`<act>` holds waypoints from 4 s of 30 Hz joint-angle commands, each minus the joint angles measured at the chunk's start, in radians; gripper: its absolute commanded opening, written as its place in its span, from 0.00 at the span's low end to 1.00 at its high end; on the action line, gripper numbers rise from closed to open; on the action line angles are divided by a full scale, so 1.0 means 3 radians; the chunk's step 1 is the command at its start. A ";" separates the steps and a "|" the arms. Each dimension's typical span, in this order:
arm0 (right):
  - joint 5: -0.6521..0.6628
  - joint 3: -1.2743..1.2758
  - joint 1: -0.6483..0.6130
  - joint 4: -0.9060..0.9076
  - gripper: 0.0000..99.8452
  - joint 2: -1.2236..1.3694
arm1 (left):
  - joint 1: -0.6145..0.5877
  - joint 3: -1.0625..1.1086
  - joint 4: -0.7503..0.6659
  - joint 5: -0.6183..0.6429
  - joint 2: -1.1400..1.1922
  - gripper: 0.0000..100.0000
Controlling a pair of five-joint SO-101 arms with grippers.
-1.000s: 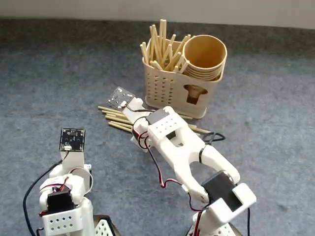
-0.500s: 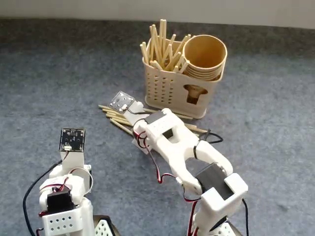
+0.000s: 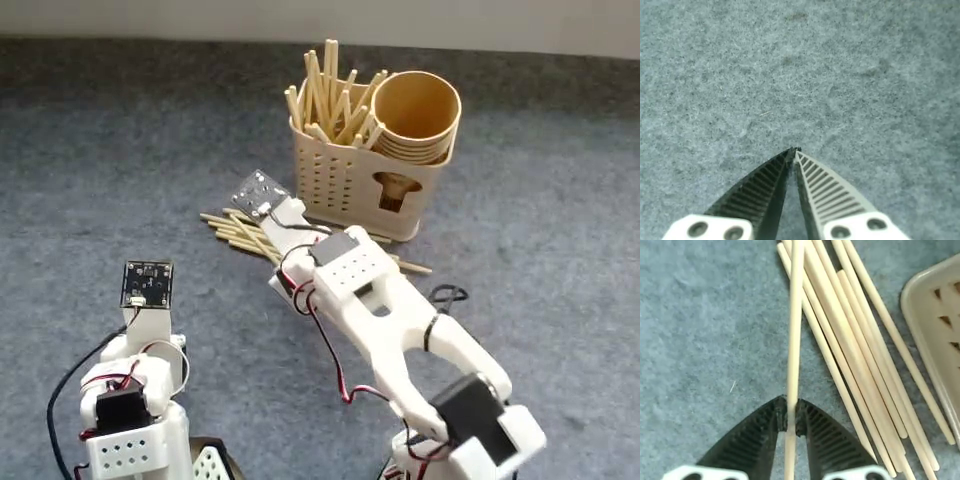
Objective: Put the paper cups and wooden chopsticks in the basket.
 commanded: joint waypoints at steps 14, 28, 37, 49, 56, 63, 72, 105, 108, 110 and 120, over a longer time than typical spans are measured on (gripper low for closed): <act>-0.0578 0.1025 0.0043 -0.1184 0.01 -0.1818 | -0.0059 0.0064 0.0015 -0.0010 -0.0059 0.01; -0.0593 0.1025 0.0222 -0.2304 0.01 -0.2350 | -0.0176 0.0064 0.0015 -0.0010 -0.0059 0.01; -0.0593 0.1015 0.0580 -0.3741 0.01 -0.2350 | -0.0171 0.0064 0.0015 -0.0010 -0.0059 0.01; -0.0593 0.0274 0.0928 -0.4007 0.01 -0.1527 | -0.0171 0.0064 0.0015 -0.0010 -0.0059 0.01; -0.0593 0.0028 0.1031 -0.4007 0.01 -0.0913 | -0.0166 0.0064 0.0015 -0.0010 -0.0059 0.01; -0.0609 0.0043 0.0985 -0.3977 0.09 -0.0882 | -0.0171 0.0064 0.0015 -0.0010 -0.0059 0.01; -0.0609 0.0038 0.0667 -0.3071 0.12 -0.1394 | -0.0176 0.0064 0.0015 -0.0010 -0.0059 0.01; -0.0496 0.0038 -0.0253 -0.0749 0.07 -0.1634 | -0.0171 0.0064 0.0015 -0.0010 -0.0059 0.01; -0.0368 0.0008 -0.0253 -0.0529 0.07 -0.1158 | -0.0171 0.0064 0.0015 -0.0010 -0.0059 0.01; -0.0363 -0.0054 -0.0253 -0.0509 0.07 -0.0841 | -0.0171 0.0064 0.0015 -0.0010 -0.0059 0.01; -0.0041 -0.0795 -0.0069 -0.0095 0.09 0.0391 | -0.0156 0.0064 0.0015 -0.0010 -0.0059 0.01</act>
